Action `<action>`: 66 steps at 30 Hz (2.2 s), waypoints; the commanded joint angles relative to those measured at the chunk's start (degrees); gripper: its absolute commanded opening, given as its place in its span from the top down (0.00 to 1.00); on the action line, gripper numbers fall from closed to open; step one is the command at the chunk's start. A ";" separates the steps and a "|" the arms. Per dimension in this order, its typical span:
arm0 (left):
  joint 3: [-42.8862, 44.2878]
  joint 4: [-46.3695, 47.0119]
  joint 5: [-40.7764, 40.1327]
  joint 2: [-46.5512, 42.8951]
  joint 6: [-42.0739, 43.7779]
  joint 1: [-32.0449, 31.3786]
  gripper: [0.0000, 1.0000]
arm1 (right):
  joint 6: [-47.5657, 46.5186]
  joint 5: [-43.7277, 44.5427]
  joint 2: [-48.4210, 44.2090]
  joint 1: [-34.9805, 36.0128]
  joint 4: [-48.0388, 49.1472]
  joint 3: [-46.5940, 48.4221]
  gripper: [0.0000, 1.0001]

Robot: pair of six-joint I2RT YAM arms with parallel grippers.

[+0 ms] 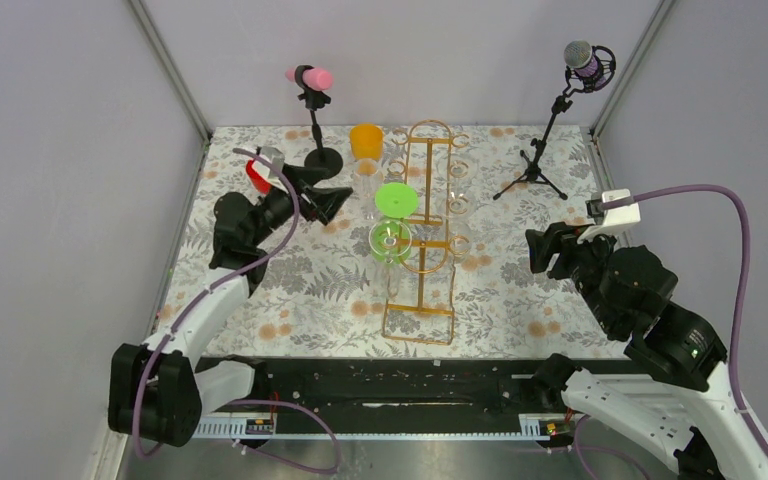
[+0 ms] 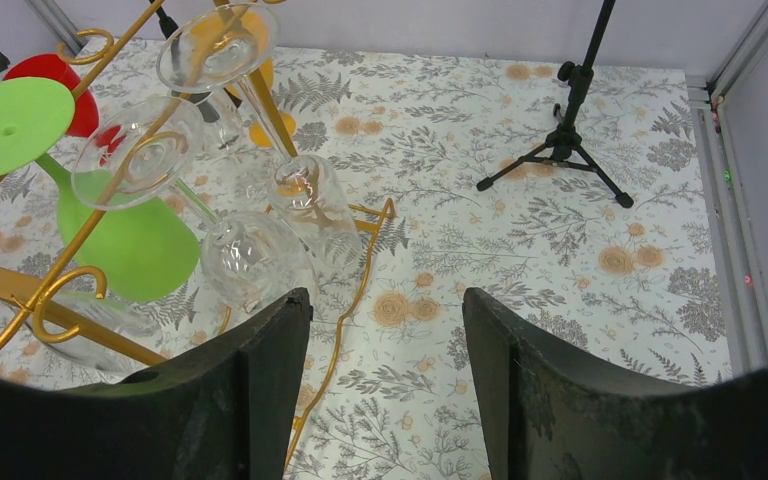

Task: Place the wine glass upside down on the wine glass rack
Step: Pick up the wine glass at the center of the board.

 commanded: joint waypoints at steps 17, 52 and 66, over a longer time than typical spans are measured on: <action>39.35 -72.77 -46.84 14.46 -12.22 14.34 0.01 | 1.82 -2.31 -0.19 -0.39 0.83 -0.04 0.34; 45.12 -70.66 -46.52 32.02 -15.77 19.20 0.42 | 2.02 -1.65 -1.02 -0.39 0.40 -2.39 0.34; 43.37 -73.92 -50.91 27.20 -15.12 19.20 1.00 | 1.87 -1.64 -1.62 -0.40 -0.27 -1.68 0.34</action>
